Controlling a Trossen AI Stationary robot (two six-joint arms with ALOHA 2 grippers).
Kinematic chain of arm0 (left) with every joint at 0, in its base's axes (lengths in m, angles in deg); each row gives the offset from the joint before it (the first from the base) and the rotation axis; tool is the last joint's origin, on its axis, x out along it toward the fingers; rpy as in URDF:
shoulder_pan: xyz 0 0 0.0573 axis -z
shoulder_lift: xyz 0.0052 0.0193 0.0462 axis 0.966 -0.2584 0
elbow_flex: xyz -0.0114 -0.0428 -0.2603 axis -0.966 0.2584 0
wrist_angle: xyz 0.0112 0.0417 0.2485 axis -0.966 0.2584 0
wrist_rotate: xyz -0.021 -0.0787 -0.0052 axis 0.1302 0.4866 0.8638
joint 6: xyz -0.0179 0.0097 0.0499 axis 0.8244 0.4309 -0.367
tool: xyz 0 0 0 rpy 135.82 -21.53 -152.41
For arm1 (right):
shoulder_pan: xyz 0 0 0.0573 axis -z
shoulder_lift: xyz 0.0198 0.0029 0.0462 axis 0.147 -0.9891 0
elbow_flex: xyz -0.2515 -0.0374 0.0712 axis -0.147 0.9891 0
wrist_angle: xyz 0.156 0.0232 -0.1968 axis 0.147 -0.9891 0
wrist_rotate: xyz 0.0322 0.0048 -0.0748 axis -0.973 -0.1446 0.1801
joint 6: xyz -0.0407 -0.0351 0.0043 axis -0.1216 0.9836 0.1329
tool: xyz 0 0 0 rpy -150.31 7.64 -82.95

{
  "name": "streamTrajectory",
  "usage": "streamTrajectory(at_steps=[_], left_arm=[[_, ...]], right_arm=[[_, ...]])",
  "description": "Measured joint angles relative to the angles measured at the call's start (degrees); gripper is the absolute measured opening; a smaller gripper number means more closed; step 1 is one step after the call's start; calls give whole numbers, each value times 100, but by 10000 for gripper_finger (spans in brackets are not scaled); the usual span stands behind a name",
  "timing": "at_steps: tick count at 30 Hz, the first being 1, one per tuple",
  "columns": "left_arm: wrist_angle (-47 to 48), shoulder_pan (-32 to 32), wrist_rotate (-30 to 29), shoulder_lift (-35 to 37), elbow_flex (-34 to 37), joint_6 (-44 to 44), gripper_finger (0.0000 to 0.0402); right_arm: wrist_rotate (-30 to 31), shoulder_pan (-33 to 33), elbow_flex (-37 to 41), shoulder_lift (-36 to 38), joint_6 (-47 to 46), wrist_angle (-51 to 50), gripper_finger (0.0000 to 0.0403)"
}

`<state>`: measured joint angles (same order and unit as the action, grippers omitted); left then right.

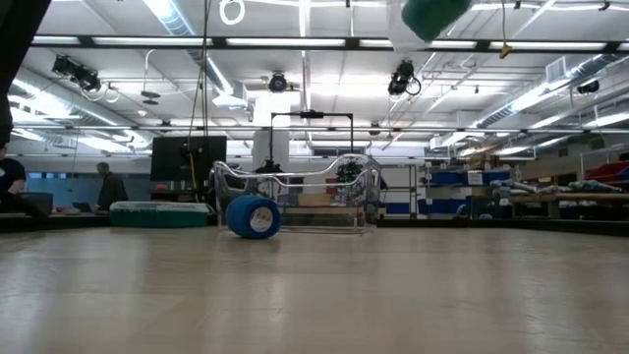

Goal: Roll bandage
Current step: Open the transparent zip bag

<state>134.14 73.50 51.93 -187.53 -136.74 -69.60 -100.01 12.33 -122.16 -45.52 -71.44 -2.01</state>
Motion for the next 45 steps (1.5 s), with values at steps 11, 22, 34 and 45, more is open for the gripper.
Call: streamTrajectory(at_steps=[11, 22, 34, 45], left_arm=[[266, 339, -322, -160, 396, 761, 13], [229, 717, -853, -165, 1226, 1473, 7], [-186, 754, -931, -168, 1405, 1781, 7], [-354, 754, -933, -168, 1384, 1900, 7]], right_arm=[[-119, -621, 0, -533, 124, -608, 91], [-27, -699, 0, -409, -104, -1714, 91], [369, -726, 0, -351, 287, -1436, 90], [413, -726, 0, -556, 428, -1306, 88]])
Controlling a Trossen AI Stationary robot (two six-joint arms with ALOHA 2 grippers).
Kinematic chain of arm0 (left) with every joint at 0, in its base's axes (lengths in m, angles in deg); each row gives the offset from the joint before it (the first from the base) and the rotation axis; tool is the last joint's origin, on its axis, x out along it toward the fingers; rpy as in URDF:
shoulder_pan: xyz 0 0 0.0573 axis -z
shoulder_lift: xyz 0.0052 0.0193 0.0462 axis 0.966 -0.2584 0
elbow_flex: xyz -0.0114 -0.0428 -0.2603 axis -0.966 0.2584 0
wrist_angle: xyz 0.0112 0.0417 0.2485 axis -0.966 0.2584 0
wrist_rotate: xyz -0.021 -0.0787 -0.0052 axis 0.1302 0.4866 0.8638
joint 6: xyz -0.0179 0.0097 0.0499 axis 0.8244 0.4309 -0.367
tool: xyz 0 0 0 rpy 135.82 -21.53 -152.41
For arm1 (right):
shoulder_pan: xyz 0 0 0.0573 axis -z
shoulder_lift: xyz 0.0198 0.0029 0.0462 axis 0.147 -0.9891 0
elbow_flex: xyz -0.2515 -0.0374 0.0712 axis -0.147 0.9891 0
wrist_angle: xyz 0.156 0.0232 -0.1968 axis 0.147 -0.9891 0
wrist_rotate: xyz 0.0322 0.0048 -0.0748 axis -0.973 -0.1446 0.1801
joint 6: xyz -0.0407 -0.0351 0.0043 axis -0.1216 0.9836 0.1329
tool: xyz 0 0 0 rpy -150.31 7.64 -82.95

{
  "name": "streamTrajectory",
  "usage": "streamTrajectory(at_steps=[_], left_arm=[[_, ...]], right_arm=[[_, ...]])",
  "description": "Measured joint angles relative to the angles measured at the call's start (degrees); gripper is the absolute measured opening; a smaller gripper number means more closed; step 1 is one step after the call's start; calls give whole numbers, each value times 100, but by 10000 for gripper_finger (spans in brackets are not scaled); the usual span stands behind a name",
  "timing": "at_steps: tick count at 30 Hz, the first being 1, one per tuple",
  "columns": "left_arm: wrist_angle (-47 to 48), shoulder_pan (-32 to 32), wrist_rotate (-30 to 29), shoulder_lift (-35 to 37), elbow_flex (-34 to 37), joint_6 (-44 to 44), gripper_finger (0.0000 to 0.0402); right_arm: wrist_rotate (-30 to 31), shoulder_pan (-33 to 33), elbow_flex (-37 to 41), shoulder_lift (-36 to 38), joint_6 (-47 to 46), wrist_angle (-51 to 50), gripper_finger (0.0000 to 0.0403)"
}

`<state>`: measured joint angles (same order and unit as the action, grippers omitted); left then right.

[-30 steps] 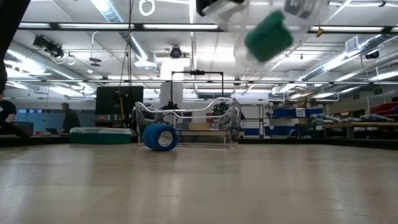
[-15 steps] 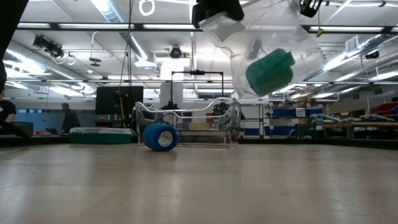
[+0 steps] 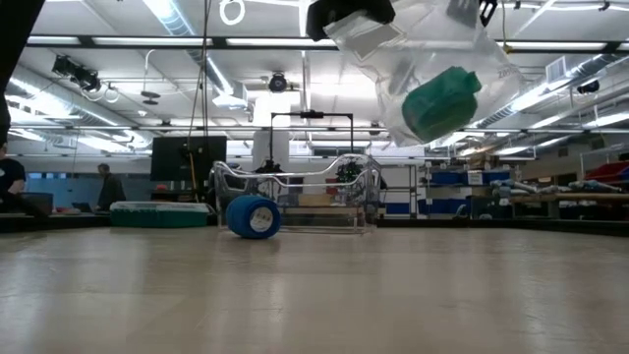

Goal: Roll bandage
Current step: Open the transparent zip bag

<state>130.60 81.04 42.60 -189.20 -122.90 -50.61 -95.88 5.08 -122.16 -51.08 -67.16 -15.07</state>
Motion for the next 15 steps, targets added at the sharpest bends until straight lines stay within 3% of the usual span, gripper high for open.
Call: streamTrajectory(at_steps=[5, 11, 15], left_arm=[[-120, 0, 0, 0, 0, 35, 7], [-124, 0, 2, 8, -7, 176, 7], [-133, 0, 114, 26, -7, 270, 7]], right_arm=[[30, 0, 0, -39, 130, 16, 77], [-96, 0, 0, -39, 315, 15, 9], [-99, 0, 0, -39, 366, 16, 3]])
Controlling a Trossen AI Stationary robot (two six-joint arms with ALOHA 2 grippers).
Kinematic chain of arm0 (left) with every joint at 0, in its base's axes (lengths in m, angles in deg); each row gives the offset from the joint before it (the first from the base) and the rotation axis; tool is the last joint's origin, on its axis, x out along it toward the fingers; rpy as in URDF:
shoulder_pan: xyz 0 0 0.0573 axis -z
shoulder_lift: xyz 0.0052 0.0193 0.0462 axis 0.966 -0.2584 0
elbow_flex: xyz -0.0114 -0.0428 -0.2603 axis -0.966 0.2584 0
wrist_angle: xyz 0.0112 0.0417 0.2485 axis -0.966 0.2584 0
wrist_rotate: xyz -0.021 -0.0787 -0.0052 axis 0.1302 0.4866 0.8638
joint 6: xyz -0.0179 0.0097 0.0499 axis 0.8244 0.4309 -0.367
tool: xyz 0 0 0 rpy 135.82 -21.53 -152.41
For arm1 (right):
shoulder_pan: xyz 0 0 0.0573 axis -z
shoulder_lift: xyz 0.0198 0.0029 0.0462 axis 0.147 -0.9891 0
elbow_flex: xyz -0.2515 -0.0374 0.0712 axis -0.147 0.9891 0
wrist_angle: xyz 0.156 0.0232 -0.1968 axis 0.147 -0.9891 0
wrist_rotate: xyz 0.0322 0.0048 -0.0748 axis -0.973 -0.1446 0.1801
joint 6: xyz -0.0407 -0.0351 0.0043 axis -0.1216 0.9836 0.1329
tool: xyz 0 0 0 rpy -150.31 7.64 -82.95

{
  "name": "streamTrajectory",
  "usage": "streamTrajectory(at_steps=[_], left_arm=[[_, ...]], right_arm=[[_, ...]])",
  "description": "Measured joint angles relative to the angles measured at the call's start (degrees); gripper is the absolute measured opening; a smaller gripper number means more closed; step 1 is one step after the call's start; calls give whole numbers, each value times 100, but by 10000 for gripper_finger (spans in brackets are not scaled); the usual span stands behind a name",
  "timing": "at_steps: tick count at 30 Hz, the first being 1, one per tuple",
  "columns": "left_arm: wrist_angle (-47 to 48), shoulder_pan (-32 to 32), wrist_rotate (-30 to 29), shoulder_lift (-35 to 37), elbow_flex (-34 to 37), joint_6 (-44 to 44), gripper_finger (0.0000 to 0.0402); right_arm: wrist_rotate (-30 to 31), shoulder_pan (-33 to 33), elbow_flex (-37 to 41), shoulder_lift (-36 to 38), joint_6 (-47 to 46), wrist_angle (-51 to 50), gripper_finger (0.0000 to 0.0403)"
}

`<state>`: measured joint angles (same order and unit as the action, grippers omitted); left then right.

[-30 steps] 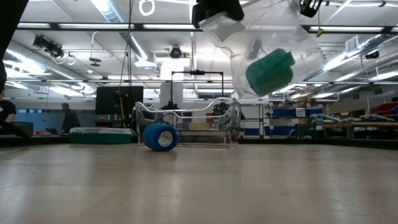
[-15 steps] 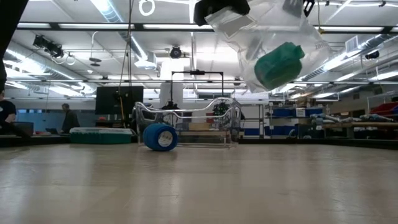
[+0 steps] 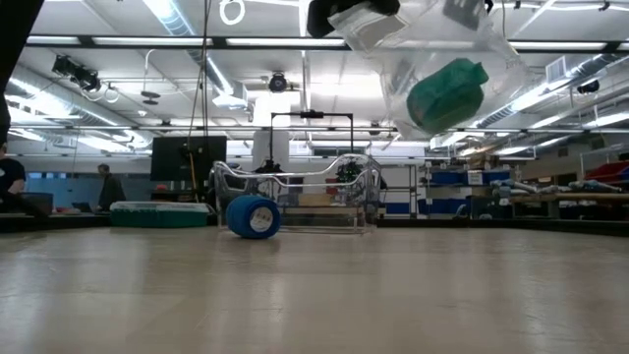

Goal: Roll bandage
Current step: Open the transparent zip bag

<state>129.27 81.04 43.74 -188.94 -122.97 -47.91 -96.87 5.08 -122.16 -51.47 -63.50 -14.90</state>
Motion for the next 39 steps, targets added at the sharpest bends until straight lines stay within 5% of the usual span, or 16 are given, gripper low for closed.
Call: streamTrajectory(at_steps=[12, 16, 28, 39], left_arm=[[881, -263, -939, 34, -836, 844, 71], [854, -364, -835, 46, -1075, 1176, 90], [1056, -149, -493, -156, -1075, 1921, 89], [820, 237, -1670, -223, -1075, 2294, 89]], right_arm=[[167, 167, 0, 318, -635, -515, 0], [470, 253, 0, 464, -1299, -918, 0], [646, 186, 0, 129, -2122, -955, 0], [387, -2, 812, 161, -2964, -36, 0]])
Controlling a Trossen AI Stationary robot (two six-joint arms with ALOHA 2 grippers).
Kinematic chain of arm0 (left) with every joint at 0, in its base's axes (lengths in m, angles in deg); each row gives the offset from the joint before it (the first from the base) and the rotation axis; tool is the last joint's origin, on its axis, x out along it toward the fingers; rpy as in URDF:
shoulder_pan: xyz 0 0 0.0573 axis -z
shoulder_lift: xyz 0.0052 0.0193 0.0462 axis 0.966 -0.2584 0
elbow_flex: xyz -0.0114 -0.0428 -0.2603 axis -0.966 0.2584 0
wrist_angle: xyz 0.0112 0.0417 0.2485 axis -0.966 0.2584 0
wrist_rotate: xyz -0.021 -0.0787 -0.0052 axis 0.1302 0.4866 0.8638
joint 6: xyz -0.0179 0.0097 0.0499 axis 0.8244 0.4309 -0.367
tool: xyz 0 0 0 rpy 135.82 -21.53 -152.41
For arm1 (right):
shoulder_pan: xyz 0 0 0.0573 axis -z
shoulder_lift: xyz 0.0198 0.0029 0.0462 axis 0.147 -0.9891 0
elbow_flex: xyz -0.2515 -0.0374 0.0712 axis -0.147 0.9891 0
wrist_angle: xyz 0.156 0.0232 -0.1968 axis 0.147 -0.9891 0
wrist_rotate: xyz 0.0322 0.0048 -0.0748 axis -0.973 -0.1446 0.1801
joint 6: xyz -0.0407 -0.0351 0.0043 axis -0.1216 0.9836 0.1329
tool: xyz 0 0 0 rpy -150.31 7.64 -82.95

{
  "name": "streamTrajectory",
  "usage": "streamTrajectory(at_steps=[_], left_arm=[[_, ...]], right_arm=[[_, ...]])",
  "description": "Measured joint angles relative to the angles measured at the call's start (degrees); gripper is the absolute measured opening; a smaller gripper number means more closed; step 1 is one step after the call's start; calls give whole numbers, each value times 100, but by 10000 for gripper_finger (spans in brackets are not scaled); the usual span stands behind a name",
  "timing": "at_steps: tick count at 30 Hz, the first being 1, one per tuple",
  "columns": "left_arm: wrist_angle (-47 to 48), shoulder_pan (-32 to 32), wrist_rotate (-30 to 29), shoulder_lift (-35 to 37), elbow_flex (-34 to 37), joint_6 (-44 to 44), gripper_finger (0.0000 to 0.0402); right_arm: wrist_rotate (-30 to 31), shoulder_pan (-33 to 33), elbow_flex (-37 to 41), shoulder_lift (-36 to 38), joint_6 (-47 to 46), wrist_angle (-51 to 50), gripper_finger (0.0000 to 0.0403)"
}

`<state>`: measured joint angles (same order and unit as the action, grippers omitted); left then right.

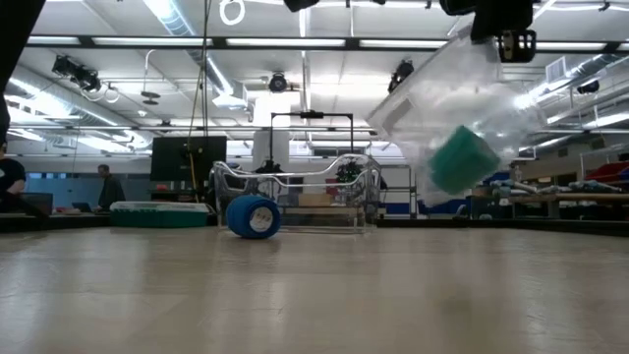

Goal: Roll bandage
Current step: Open the transparent zip bag

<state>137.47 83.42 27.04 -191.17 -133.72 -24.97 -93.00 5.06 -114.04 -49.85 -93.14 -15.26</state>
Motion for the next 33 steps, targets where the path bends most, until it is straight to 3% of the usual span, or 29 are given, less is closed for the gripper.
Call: streamTrajectory(at_steps=[5, 10, 17, 26, 33], left_arm=[[-174, 169, -171, -36, 23, 144, 89], [-553, 251, -187, -59, 533, 540, 89], [-1863, 346, 669, -59, 1645, 977, 89], [-1850, 399, 989, -57, 2085, 1348, 89], [-1876, 405, 855, -57, 2383, 1344, 89]], right_arm=[[175, -362, 823, 366, -1026, 1192, 0], [399, -705, 1316, 327, -1550, 1555, 0], [478, -1105, 1822, 327, -2123, 2716, 0], [424, -1407, 1850, 240, -1772, 2847, 32], [107, -1423, 1850, 57, -705, 3384, 109]])
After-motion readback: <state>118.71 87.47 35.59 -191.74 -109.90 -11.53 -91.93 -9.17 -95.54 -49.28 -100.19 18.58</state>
